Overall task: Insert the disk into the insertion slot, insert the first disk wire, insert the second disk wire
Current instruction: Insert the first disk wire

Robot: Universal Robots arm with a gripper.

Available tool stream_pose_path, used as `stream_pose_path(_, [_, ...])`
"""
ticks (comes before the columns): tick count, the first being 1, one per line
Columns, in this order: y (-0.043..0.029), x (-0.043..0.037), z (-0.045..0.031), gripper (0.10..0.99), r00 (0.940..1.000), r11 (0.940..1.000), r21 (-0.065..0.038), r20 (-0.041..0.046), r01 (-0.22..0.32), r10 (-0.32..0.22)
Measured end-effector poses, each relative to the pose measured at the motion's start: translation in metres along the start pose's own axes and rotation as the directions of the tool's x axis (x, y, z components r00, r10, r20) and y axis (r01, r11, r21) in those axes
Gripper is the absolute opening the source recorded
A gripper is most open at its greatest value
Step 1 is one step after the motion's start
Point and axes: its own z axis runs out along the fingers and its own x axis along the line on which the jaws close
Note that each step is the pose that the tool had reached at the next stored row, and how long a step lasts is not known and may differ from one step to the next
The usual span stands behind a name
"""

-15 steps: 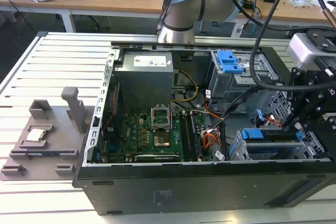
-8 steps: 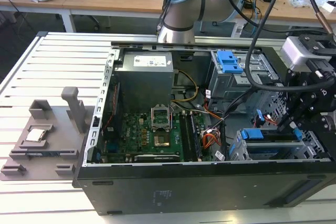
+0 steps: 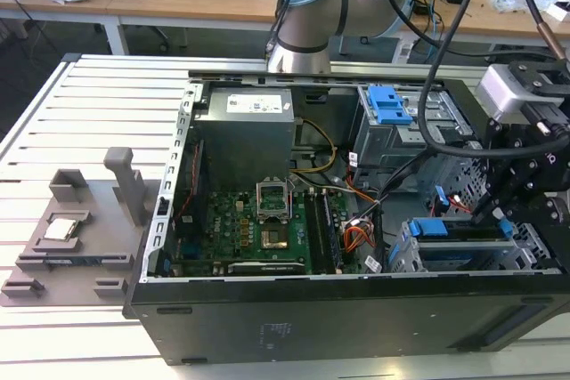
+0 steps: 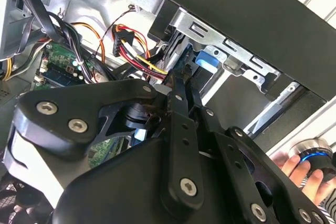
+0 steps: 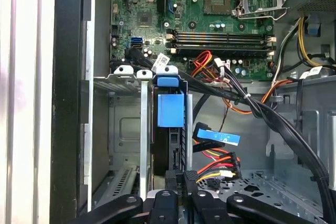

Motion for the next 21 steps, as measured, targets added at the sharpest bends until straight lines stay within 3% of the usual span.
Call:
stream_pose_path(11, [0.0012, 0.0001, 0.0059, 0.169, 1.0, 1.0, 0.0, 0.0012, 0.0, 0.0])
stream_pose_path(12, [0.0012, 0.0001, 0.006, 0.243, 1.0, 1.0, 0.0, 0.001, 0.0, 0.0])
stream_pose_path(15, [0.0012, 0.0001, 0.0049, 0.243, 1.0, 1.0, 0.0, 0.0001, 0.0, 0.0])
stream_pose_path(19, [0.0022, -0.0003, -0.0136, 0.243, 1.0, 1.0, 0.0, 0.0003, 0.0, 0.0])
stream_pose_path(21, [0.0023, -0.0005, -0.0169, 0.243, 1.0, 1.0, 0.0, 0.0003, 0.0, 0.0])
